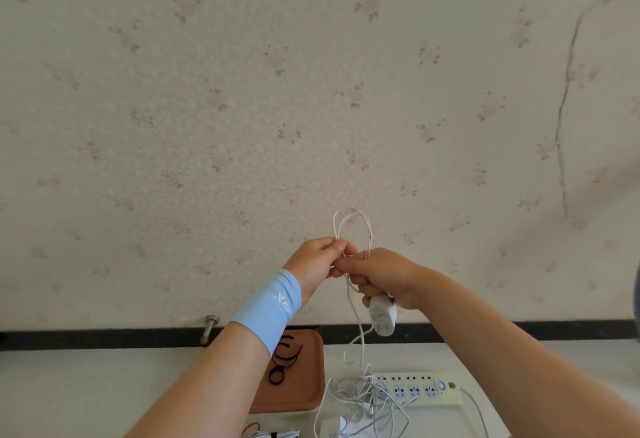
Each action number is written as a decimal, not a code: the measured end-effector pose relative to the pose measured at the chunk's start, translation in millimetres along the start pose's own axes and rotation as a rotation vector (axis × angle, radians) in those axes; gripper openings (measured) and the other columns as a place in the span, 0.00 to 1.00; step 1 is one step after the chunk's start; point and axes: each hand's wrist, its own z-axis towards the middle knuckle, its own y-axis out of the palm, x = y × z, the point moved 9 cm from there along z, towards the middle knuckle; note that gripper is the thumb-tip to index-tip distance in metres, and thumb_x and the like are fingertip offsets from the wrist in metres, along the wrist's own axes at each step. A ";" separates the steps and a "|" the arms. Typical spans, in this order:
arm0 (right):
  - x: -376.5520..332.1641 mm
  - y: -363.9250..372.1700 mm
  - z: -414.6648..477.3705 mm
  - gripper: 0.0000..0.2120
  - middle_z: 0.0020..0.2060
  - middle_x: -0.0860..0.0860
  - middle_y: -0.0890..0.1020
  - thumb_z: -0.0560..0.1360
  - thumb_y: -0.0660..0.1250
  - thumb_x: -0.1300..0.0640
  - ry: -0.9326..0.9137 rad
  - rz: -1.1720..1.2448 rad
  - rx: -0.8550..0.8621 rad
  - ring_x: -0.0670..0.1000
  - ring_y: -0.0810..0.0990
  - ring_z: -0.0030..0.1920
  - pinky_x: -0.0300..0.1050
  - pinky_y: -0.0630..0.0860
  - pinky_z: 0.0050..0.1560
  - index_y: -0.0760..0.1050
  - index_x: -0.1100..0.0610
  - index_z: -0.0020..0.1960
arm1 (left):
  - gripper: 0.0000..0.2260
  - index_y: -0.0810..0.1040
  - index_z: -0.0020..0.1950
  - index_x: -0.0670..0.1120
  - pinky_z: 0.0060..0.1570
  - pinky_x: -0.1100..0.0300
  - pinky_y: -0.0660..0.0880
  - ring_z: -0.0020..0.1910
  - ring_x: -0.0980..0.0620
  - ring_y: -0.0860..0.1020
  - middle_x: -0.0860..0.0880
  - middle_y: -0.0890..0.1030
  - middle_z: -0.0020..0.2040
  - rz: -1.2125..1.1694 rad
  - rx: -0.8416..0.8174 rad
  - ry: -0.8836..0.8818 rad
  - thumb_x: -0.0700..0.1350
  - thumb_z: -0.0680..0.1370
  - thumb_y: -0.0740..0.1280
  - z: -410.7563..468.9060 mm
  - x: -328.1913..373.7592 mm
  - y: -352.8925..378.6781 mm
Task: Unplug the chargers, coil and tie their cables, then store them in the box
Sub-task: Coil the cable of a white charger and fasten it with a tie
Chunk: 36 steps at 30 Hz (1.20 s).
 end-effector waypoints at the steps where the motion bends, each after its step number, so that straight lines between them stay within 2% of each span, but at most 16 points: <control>1: -2.4 -4.4 -1.1 0.12 0.26 0.45 0.71 0.76 0.73 0.46 -0.004 -0.085 0.030 0.46 0.66 0.27 0.42 0.71 0.34 0.83 0.55 0.44 | 0.13 0.82 0.47 0.45 0.55 0.55 0.77 0.46 0.48 0.79 0.41 0.83 0.51 0.024 0.048 0.027 0.46 0.84 0.59 0.6 2.6 -3.8; 4: -3.9 -8.4 -5.4 0.09 0.23 0.40 0.76 0.72 0.77 0.44 0.000 -0.409 0.035 0.44 0.70 0.29 0.40 0.69 0.37 0.83 0.48 0.40 | 0.14 0.80 0.45 0.45 0.58 0.51 0.78 0.49 0.46 0.83 0.45 0.84 0.42 -0.075 0.160 0.024 0.44 0.84 0.57 4.1 3.2 -16.6; 6: -1.1 -3.7 -7.2 0.09 0.29 0.39 0.80 0.72 0.75 0.41 0.012 -0.534 -0.015 0.42 0.72 0.31 0.39 0.70 0.40 0.84 0.47 0.42 | 0.13 0.77 0.47 0.43 0.52 0.51 0.81 0.41 0.46 0.83 0.48 0.77 0.34 -0.266 0.204 -0.001 0.44 0.85 0.56 5.3 1.3 -22.5; 8: -0.8 -0.2 -8.0 0.13 0.27 0.41 0.78 0.74 0.72 0.40 0.012 -0.567 -0.043 0.43 0.69 0.28 0.39 0.69 0.38 0.86 0.48 0.43 | 0.12 0.75 0.47 0.42 0.42 0.53 0.80 0.29 0.51 0.76 0.49 0.70 0.31 -0.427 0.214 -0.025 0.43 0.85 0.56 5.5 1.2 -24.1; 10: -0.4 2.1 -10.2 0.13 0.24 0.41 0.77 0.76 0.71 0.42 0.018 -0.566 -0.096 0.45 0.65 0.26 0.40 0.67 0.35 0.86 0.52 0.44 | 0.12 0.75 0.47 0.43 0.32 0.59 0.74 0.25 0.55 0.66 0.50 0.65 0.30 -0.420 0.214 -0.045 0.44 0.85 0.55 7.7 0.0 -26.6; 12: 6.2 14.4 -15.2 0.11 0.37 0.42 0.86 0.78 0.69 0.47 0.059 -0.516 -0.258 0.46 0.64 0.27 0.39 0.67 0.34 0.82 0.53 0.44 | 0.12 0.75 0.46 0.44 0.25 0.63 0.64 0.24 0.55 0.60 0.51 0.62 0.30 -0.320 0.245 -0.023 0.44 0.84 0.55 8.5 2.4 -34.3; 14: 12.6 25.8 -19.5 0.08 0.50 0.49 0.88 0.79 0.67 0.50 0.111 -0.439 -0.389 0.47 0.63 0.28 0.39 0.66 0.34 0.78 0.54 0.44 | 0.13 0.77 0.44 0.44 0.24 0.63 0.59 0.25 0.55 0.59 0.53 0.62 0.28 -0.176 0.297 0.030 0.44 0.84 0.56 8.1 10.1 -43.1; 17: 15.7 32.6 -23.6 0.08 0.53 0.52 0.87 0.79 0.66 0.53 0.136 -0.465 -0.496 0.47 0.64 0.28 0.39 0.69 0.35 0.76 0.55 0.43 | 0.13 0.81 0.42 0.47 0.27 0.62 0.64 0.26 0.54 0.66 0.56 0.69 0.25 0.283 0.413 0.218 0.45 0.81 0.60 0.8 37.0 -55.7; 21: 24.6 30.3 -27.0 0.11 0.49 0.53 0.87 0.82 0.64 0.54 0.157 -0.499 -0.556 0.46 0.66 0.27 0.40 0.73 0.37 0.76 0.56 0.42 | 0.10 0.84 0.47 0.48 0.41 0.68 0.68 0.43 0.55 0.77 0.53 0.81 0.43 0.605 0.471 0.380 0.44 0.81 0.62 -7.5 55.0 -68.1; 24: 24.9 21.6 -23.2 0.12 0.40 0.53 0.85 0.84 0.61 0.54 0.151 -0.391 -0.470 0.46 0.65 0.26 0.40 0.74 0.33 0.75 0.56 0.43 | 0.11 0.79 0.59 0.52 0.50 0.64 0.69 0.51 0.54 0.76 0.52 0.76 0.54 0.620 0.400 0.319 0.42 0.81 0.60 2.4 38.1 -73.3; 26: 23.3 17.4 -22.0 0.13 0.34 0.53 0.82 0.84 0.60 0.54 0.146 -0.317 -0.425 0.46 0.64 0.25 0.40 0.73 0.31 0.74 0.56 0.43 | 0.17 0.72 0.66 0.53 0.58 0.62 0.69 0.58 0.53 0.73 0.51 0.71 0.62 0.637 0.354 0.303 0.37 0.80 0.61 2.5 29.4 -66.9; 28: 22.5 13.6 -21.1 0.12 0.33 0.52 0.80 0.84 0.60 0.53 0.141 -0.265 -0.395 0.46 0.64 0.25 0.40 0.73 0.31 0.74 0.56 0.44 | 0.23 0.70 0.67 0.52 0.65 0.61 0.61 0.66 0.52 0.65 0.51 0.66 0.66 0.789 0.391 0.387 0.34 0.75 0.63 -5.8 38.2 -56.5; 30: 21.8 8.0 -18.5 0.12 0.33 0.52 0.79 0.84 0.61 0.52 0.138 -0.221 -0.346 0.46 0.64 0.25 0.41 0.73 0.32 0.75 0.57 0.45 | 0.22 0.73 0.61 0.52 0.65 0.60 0.59 0.63 0.53 0.64 0.53 0.69 0.62 0.917 0.407 0.575 0.33 0.71 0.64 -18.5 59.1 -36.8; 32: 19.8 4.1 -15.8 0.12 0.33 0.52 0.79 0.84 0.61 0.52 0.133 -0.170 -0.305 0.46 0.63 0.25 0.41 0.73 0.32 0.76 0.57 0.46 | 0.14 0.76 0.51 0.53 0.62 0.59 0.66 0.57 0.55 0.70 0.55 0.74 0.54 0.923 0.275 0.652 0.34 0.73 0.63 -22.7 67.3 -12.8; 34: 17.2 1.8 -13.7 0.12 0.33 0.52 0.79 0.84 0.61 0.52 0.116 -0.111 -0.278 0.46 0.63 0.24 0.42 0.73 0.32 0.76 0.57 0.46 | 0.12 0.79 0.49 0.53 0.58 0.57 0.74 0.52 0.56 0.77 0.56 0.79 0.50 0.836 0.048 0.490 0.38 0.79 0.60 -16.2 50.8 6.1; 36: 15.1 -1.6 -12.2 0.12 0.33 0.52 0.79 0.84 0.61 0.53 0.098 -0.062 -0.251 0.46 0.63 0.24 0.42 0.73 0.33 0.76 0.58 0.46 | 0.11 0.79 0.53 0.52 0.55 0.56 0.77 0.49 0.55 0.79 0.54 0.82 0.50 0.840 -0.082 0.302 0.44 0.83 0.57 -11.1 28.1 16.4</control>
